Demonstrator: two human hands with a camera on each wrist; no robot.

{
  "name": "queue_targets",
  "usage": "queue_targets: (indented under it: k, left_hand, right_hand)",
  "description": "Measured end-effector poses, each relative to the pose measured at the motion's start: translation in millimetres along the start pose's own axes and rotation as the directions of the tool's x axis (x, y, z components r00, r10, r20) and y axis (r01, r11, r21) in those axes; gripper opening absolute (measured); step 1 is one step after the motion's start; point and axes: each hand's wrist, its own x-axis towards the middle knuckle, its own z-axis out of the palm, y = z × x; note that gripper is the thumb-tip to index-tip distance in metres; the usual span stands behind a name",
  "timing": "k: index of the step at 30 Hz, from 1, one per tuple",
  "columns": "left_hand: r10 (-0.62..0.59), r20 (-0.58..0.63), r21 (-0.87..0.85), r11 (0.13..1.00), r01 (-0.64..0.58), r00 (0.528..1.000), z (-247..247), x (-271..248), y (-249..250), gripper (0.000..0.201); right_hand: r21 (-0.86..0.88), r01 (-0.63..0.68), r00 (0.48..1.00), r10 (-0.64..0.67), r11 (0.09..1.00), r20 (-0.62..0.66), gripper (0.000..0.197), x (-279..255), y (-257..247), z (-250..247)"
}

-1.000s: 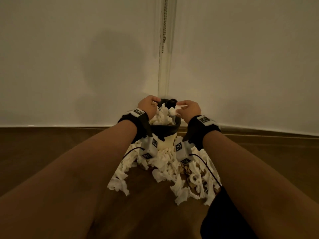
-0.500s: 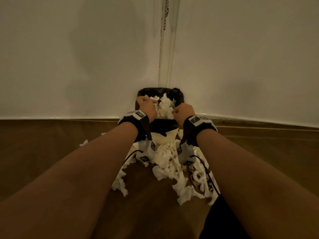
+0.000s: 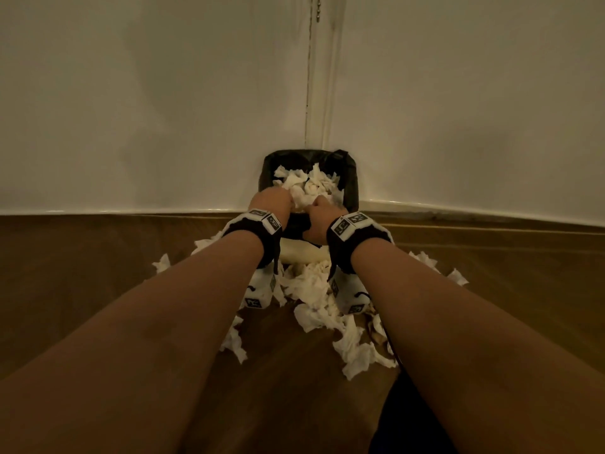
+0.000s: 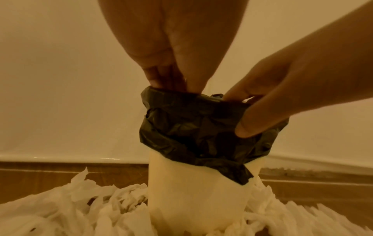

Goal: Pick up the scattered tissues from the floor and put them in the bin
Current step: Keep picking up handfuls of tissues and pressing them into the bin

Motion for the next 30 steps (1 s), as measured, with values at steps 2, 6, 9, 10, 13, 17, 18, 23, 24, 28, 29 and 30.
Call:
queue_targets:
  k: [2, 6, 9, 10, 13, 17, 18, 23, 24, 28, 29, 30]
  left_hand:
    - [0.059, 0.041, 0.096, 0.993, -0.063, 0.997, 4.0, -1.7, 1.7, 0.03]
    - [0.166, 0.13, 0.247, 0.949, -0.194, 0.978, 8.2, -6.6, 6.5, 0.031]
    - [0.166, 0.169, 0.297, 0.931, -0.211, 0.972, 8.3, -5.9, 6.1, 0.031]
    - [0.179, 0.171, 0.295, 0.929, -0.223, 0.969, 8.6, -5.5, 5.4, 0.032]
    - [0.177, 0.155, 0.281, 0.935, -0.215, 0.972, 7.0, -7.9, 5.6, 0.032]
    - [0.165, -0.023, 0.102, 0.982, -0.162, 0.986, 7.8, -17.6, 5.1, 0.034]
    - [0.152, -0.072, 0.014, 0.988, -0.151, 0.986, 8.6, -20.7, 1.8, 0.035]
    - [0.047, -0.329, -0.198, 0.973, -0.118, 0.943, 8.5, -49.7, -22.6, 0.035]
    - [0.015, -0.348, -0.203, 0.975, -0.091, 0.937, 9.0, -57.5, -29.5, 0.035]
    - [-0.154, -0.29, -0.28, 0.958, 0.07, 0.945, 19.5, -94.5, -64.7, 0.036]
    - [-0.201, -0.263, -0.3, 0.947, 0.118, 0.944, 24.2, -105.1, -74.1, 0.036]
    - [-0.244, -0.234, -0.313, 0.935, 0.165, 0.941, 29.4, -116.0, -83.9, 0.036]
  right_hand:
    - [-0.025, 0.016, 1.0, -0.016, 1.0, -0.008, 0.05, 3.1, -1.6, 3.4]
    - [-0.043, 0.031, 0.995, -0.035, 0.999, -0.091, 0.037, 6.8, -5.8, 6.9]
    - [-0.037, 0.018, 0.996, -0.021, 0.999, -0.09, 0.034, 11.4, -6.3, 6.4]
    - [-0.03, 0.011, 0.997, -0.013, 0.999, -0.07, 0.035, 13.2, -5.8, 6.4]
    - [-0.024, 0.02, 0.998, -0.021, 1.0, -0.051, 0.031, 14.4, -6.1, 5.9]
    - [0.008, 0.037, 0.999, -0.036, 0.999, -0.041, 0.028, 6.2, -9.4, 0.3]
    - [-0.004, 0.032, 0.998, -0.032, 0.999, -0.054, 0.028, 3.5, -10.6, -2.9]
    - [0.017, -0.032, 0.971, 0.035, 0.999, -0.237, 0.044, -11.0, -14.1, -21.2]
    - [0.037, -0.019, 0.959, 0.029, 0.999, -0.281, 0.043, -15.6, -15.4, -25.7]
    - [0.075, 0.068, 0.936, -0.038, 0.995, -0.349, 0.036, -37.1, -36.2, -37.2]
    - [0.1, 0.097, 0.945, -0.06, 0.99, -0.322, 0.034, -41.6, -45.7, -35.9]
    - [0.137, 0.126, 0.954, -0.083, 0.983, -0.287, 0.034, -45.4, -56.3, -33.4]
